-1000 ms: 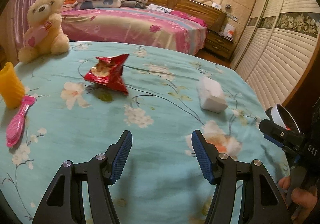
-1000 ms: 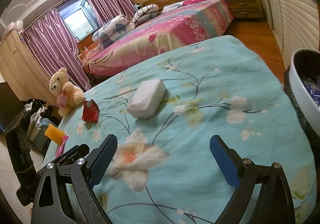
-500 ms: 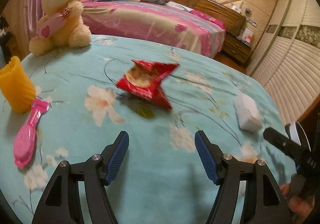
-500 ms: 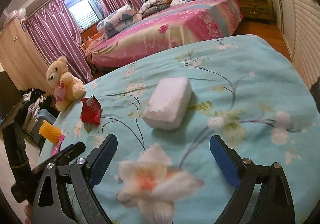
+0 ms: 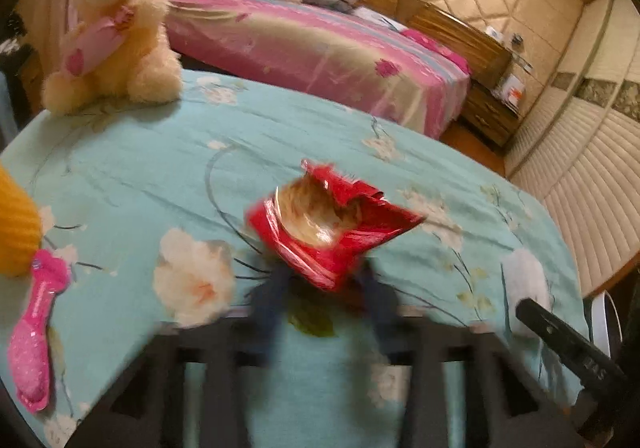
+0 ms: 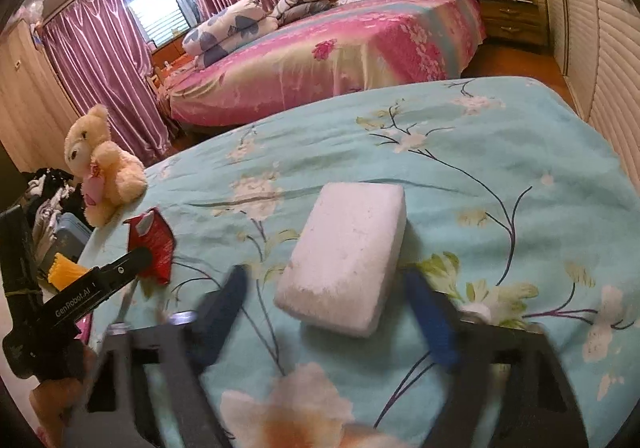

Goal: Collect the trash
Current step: 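Grasp the red chip bag with the left tool while the right tool grasps the white foam block, then carry the red chip bag and white foam block over the black bin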

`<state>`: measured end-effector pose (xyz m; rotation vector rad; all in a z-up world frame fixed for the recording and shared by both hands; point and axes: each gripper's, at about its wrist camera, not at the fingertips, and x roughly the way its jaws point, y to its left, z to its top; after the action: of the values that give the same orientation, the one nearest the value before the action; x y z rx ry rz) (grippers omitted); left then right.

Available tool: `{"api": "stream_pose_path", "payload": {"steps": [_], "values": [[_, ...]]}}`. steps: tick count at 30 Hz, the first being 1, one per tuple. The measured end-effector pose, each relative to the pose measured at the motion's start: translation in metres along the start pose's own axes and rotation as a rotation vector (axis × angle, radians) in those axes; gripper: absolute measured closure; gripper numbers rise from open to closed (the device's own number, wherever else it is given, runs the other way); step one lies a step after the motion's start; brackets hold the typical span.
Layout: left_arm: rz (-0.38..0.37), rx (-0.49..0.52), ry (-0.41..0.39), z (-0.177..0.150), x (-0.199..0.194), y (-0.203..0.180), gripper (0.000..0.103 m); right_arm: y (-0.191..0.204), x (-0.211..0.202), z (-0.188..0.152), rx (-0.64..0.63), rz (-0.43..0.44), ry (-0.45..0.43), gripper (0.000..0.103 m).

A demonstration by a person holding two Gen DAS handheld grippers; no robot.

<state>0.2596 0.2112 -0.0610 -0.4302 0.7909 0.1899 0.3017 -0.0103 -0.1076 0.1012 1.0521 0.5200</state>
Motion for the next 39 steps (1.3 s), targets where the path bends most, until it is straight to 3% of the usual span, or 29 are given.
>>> {"api": "stream_pose_path", "payload": {"steps": [5, 16, 39], "values": [[-0.020, 0.040, -0.027, -0.003, -0.008, -0.005, 0.094, -0.006, -0.011, -0.005, 0.007, 0.028, -0.033, 0.051], [-0.161, 0.147, 0.015, -0.042, -0.029, -0.054, 0.094, -0.038, -0.060, -0.025, 0.042, 0.059, -0.087, 0.051], [-0.343, 0.326, 0.099, -0.070, -0.031, -0.130, 0.094, -0.104, -0.156, -0.069, 0.122, -0.042, -0.226, 0.051]]}}
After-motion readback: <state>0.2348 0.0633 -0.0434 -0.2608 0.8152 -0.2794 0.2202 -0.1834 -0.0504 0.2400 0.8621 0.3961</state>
